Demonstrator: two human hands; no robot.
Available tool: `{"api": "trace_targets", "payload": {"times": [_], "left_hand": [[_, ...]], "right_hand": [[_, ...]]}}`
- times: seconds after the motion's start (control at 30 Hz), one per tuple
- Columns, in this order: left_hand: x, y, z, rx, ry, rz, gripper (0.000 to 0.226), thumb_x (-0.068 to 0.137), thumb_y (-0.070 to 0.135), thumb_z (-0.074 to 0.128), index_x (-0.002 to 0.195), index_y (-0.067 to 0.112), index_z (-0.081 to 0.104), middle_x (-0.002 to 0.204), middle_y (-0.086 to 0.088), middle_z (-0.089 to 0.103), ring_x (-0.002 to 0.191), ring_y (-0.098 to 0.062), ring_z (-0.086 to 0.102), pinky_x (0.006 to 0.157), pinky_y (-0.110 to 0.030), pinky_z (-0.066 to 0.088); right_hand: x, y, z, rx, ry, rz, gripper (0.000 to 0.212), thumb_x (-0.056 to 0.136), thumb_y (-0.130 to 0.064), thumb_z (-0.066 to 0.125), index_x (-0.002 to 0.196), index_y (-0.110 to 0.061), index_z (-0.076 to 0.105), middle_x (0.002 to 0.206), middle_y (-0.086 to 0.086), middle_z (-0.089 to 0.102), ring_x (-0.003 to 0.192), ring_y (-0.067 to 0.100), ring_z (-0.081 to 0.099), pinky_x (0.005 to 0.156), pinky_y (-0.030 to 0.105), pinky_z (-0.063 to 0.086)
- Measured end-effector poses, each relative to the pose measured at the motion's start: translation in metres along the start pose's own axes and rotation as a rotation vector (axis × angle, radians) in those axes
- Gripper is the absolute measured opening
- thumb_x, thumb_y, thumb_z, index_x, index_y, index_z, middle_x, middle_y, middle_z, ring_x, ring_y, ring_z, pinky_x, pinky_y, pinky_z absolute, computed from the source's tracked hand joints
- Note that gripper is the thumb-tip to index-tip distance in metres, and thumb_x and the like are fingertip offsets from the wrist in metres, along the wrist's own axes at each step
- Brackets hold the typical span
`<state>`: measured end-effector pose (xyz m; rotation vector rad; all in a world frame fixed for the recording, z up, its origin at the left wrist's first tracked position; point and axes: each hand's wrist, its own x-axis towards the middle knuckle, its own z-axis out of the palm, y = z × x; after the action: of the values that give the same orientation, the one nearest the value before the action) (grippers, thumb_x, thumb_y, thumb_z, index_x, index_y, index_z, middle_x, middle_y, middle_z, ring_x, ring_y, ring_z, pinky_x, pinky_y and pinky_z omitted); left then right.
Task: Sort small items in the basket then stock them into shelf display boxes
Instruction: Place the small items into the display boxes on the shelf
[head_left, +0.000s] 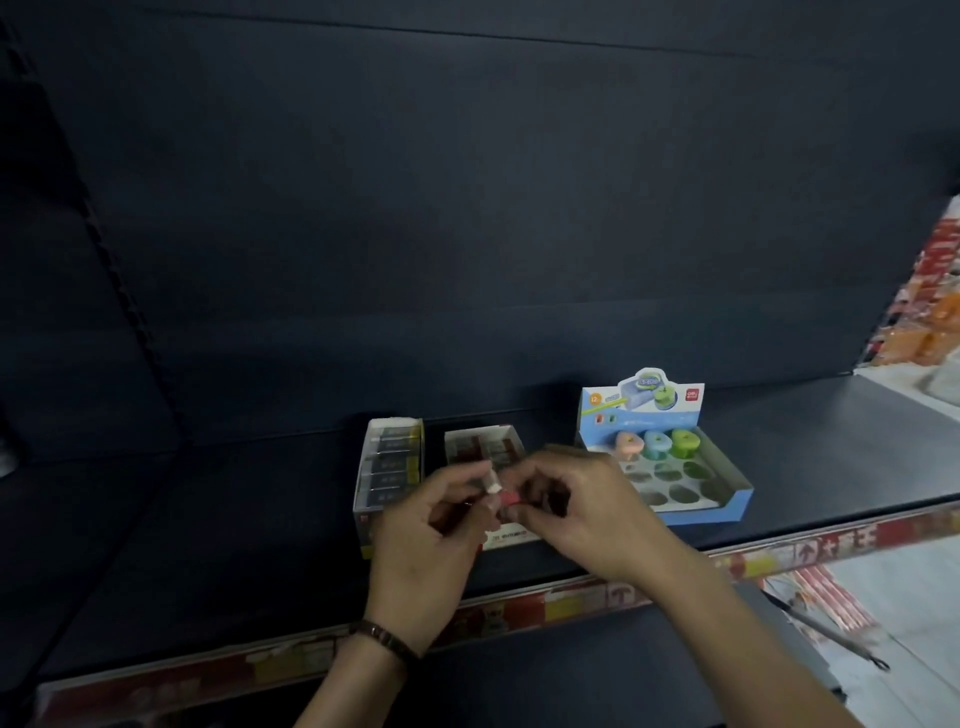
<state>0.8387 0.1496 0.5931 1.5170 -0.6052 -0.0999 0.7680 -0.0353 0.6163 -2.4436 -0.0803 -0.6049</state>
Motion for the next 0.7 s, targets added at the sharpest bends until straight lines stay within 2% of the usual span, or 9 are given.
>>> {"api": "trace_targets", "payload": {"times": [0.03, 0.1, 0.17, 0.2, 0.3, 0.4, 0.47, 0.6, 0.7], "left_hand": [[-0.002, -0.002, -0.001, 0.073, 0.0, 0.037, 0.033, 0.092, 0.009, 0.078, 0.115, 0.034, 0.075, 0.099, 0.016, 0.078, 0.092, -0.004, 0.075, 0.088, -0.031, 0.062], [-0.006, -0.012, -0.004, 0.333, 0.004, 0.218, 0.03, 0.092, 0.015, 0.08, 0.113, 0.036, 0.074, 0.101, 0.022, 0.073, 0.094, 0.005, 0.069, 0.085, -0.016, 0.056], [-0.008, -0.026, -0.008, 0.565, -0.027, 0.376, 0.021, 0.093, 0.02, 0.078, 0.111, 0.031, 0.075, 0.106, 0.023, 0.067, 0.097, 0.008, 0.063, 0.085, -0.01, 0.051], [-0.009, -0.035, -0.009, 0.624, -0.049, 0.397, 0.019, 0.095, 0.02, 0.076, 0.112, 0.028, 0.076, 0.109, 0.022, 0.064, 0.1, 0.007, 0.061, 0.088, -0.011, 0.05], [-0.007, -0.051, -0.01, 0.65, -0.06, 0.396, 0.018, 0.097, 0.016, 0.074, 0.114, 0.022, 0.078, 0.113, 0.018, 0.064, 0.105, 0.007, 0.058, 0.096, -0.005, 0.043], [-0.006, -0.058, -0.009, 0.633, -0.026, 0.455, 0.018, 0.096, 0.016, 0.072, 0.112, 0.019, 0.08, 0.113, 0.014, 0.068, 0.105, 0.006, 0.061, 0.098, -0.006, 0.044], [-0.007, -0.06, -0.01, 0.616, -0.018, 0.467, 0.019, 0.096, 0.019, 0.07, 0.113, 0.019, 0.079, 0.115, 0.014, 0.068, 0.106, 0.005, 0.062, 0.098, -0.01, 0.047], [-0.008, -0.062, -0.012, 0.628, -0.043, 0.46, 0.019, 0.098, 0.016, 0.072, 0.116, 0.02, 0.079, 0.117, 0.014, 0.068, 0.108, 0.005, 0.062, 0.098, -0.007, 0.044], [-0.008, -0.062, -0.013, 0.626, -0.06, 0.468, 0.02, 0.098, 0.016, 0.072, 0.116, 0.02, 0.078, 0.117, 0.014, 0.067, 0.108, 0.004, 0.062, 0.097, -0.009, 0.046]], "right_hand": [[0.002, 0.003, -0.003, -0.017, -0.001, 0.011, 0.026, 0.083, -0.02, 0.087, 0.104, -0.033, 0.079, 0.093, -0.018, 0.07, 0.087, 0.008, 0.068, 0.075, 0.021, 0.052], [0.007, 0.009, -0.011, -0.048, -0.001, 0.068, 0.022, 0.082, -0.024, 0.09, 0.099, -0.033, 0.08, 0.087, -0.024, 0.07, 0.082, 0.005, 0.068, 0.073, 0.021, 0.051], [0.014, 0.016, -0.022, -0.091, -0.038, 0.142, 0.014, 0.081, -0.028, 0.092, 0.089, -0.034, 0.082, 0.084, -0.026, 0.072, 0.081, 0.0, 0.069, 0.073, 0.019, 0.05], [0.019, 0.019, -0.026, -0.114, -0.076, 0.164, 0.011, 0.082, -0.028, 0.091, 0.086, -0.033, 0.082, 0.085, -0.023, 0.074, 0.082, -0.001, 0.07, 0.075, 0.019, 0.052], [0.032, 0.023, -0.034, -0.198, -0.233, 0.18, 0.011, 0.082, -0.022, 0.087, 0.083, -0.033, 0.084, 0.087, -0.018, 0.074, 0.084, 0.0, 0.069, 0.078, 0.026, 0.057], [0.04, 0.02, -0.034, -0.241, -0.369, 0.158, 0.009, 0.083, -0.023, 0.086, 0.083, -0.032, 0.084, 0.084, -0.018, 0.075, 0.079, -0.002, 0.069, 0.069, 0.012, 0.049], [0.044, 0.019, -0.031, -0.244, -0.396, 0.136, 0.005, 0.083, -0.027, 0.087, 0.084, -0.032, 0.085, 0.083, -0.017, 0.076, 0.078, -0.003, 0.07, 0.068, 0.011, 0.047], [0.048, 0.022, -0.027, -0.207, -0.448, 0.141, 0.01, 0.084, -0.026, 0.086, 0.085, -0.036, 0.084, 0.086, -0.02, 0.077, 0.083, -0.002, 0.07, 0.076, 0.02, 0.055], [0.048, 0.023, -0.027, -0.192, -0.476, 0.14, 0.014, 0.085, -0.023, 0.085, 0.085, -0.037, 0.084, 0.089, -0.021, 0.076, 0.086, -0.004, 0.07, 0.078, 0.018, 0.054]]}}
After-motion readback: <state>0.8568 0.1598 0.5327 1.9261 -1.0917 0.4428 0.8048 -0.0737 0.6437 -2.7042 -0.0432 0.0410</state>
